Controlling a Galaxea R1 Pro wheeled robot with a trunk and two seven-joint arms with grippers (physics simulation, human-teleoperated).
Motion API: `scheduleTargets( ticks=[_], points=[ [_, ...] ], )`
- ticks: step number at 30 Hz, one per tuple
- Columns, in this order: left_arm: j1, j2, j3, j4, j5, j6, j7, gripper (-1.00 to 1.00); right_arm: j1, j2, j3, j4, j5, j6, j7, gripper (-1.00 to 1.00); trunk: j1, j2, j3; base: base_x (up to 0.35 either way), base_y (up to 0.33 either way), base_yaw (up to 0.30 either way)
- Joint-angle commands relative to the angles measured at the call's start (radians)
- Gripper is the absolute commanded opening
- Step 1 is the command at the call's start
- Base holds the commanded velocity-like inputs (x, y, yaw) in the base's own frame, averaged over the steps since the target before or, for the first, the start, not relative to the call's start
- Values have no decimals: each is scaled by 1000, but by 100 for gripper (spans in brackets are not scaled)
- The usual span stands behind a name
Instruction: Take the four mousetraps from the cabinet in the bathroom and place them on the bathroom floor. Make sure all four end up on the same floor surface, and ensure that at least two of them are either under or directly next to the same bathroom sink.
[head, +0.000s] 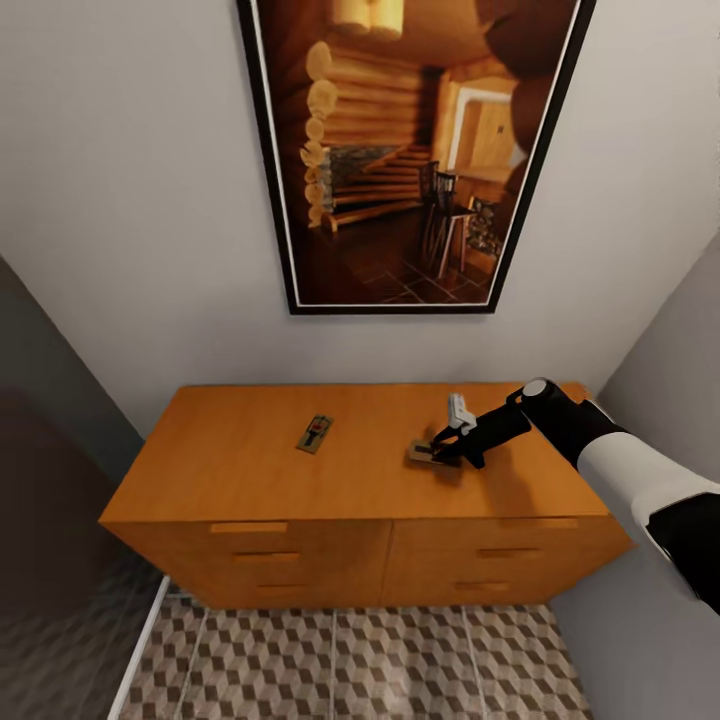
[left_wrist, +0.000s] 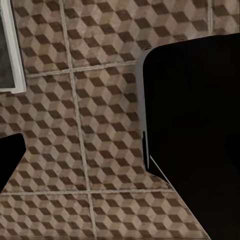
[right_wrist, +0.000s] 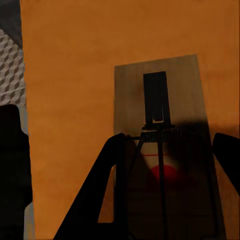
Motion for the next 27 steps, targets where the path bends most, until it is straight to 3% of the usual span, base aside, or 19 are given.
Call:
scheduleTargets(
  ticks=[1,27],
  points=[
    [-1,0,-9,3,7,-5,2,100,-1,-1,1,-1,2,5,4,-100,0,-2,-2,-270,158,0],
    [-1,0,-9,3,7,-5,2,100,-1,-2,2,12,4,2,-2,-100,0,-2,-2,-285,30,0]
  ],
)
